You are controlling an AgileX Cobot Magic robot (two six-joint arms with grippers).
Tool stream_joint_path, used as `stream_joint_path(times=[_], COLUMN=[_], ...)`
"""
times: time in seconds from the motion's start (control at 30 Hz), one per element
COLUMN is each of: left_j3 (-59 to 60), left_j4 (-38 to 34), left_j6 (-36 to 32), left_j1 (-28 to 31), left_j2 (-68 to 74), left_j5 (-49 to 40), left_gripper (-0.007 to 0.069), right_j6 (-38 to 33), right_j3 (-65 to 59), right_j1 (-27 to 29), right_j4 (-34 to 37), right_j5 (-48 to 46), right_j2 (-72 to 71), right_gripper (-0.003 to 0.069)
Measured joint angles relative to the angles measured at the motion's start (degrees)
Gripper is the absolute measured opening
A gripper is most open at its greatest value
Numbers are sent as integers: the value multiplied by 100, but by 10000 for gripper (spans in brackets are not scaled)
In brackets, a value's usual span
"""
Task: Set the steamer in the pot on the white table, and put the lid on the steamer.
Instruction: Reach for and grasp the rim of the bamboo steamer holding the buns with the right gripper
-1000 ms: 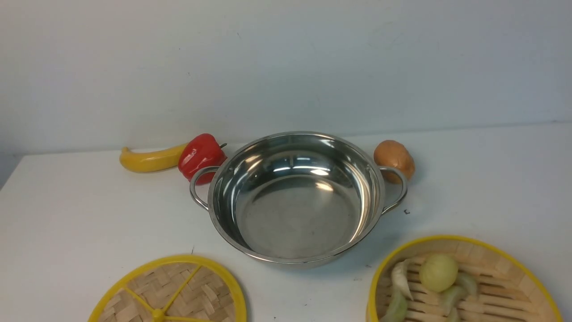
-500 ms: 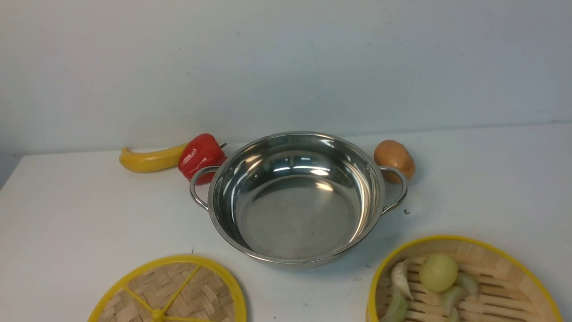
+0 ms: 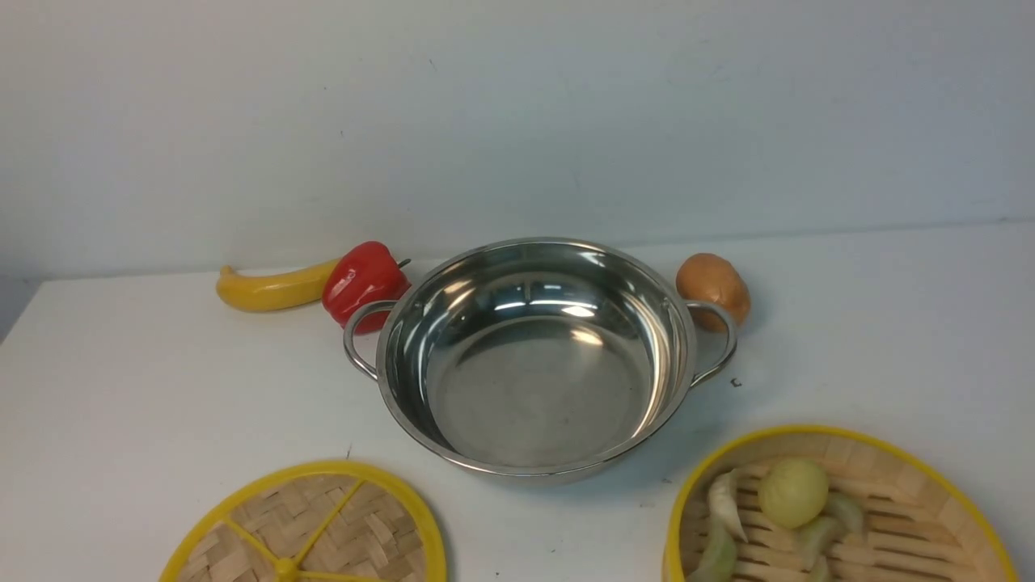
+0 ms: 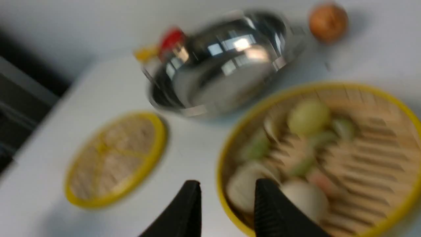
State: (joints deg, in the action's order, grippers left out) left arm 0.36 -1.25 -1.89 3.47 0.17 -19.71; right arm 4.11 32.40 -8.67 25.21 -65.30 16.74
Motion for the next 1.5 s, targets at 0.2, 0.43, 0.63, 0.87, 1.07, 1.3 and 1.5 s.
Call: stream_joint_path(times=[0.2, 0.43, 0.63, 0.87, 1.07, 1.3, 1.5], left_j3=[0, 0, 0, 0, 0, 0, 0], left_j4=[0, 0, 0, 0, 0, 0, 0], left_j6=[0, 0, 16, 22, 22, 24, 24], left_j1=[0, 0, 0, 0, 0, 0, 0], left_j2=[0, 0, 0, 0, 0, 0, 0], left_j5=[0, 0, 0, 0, 0, 0, 0], left_gripper=[514, 514, 514, 514, 514, 514, 514], right_j6=[-974, -774, -933, -971, -977, -979, -979], right_j3=[303, 589, 591, 596, 596, 596, 622], right_j1=[0, 0, 0, 0, 0, 0, 0], right_j4=[-1197, -2283, -2363, -2363, -2401, -2521, -2570], right_j5=[-236, 250, 1114, 1747, 2085, 2290, 2342], right_j2=[1954, 3524, 4702, 5773, 6475, 6921, 7067], right_gripper=[243, 254, 306, 340, 344, 343, 264])
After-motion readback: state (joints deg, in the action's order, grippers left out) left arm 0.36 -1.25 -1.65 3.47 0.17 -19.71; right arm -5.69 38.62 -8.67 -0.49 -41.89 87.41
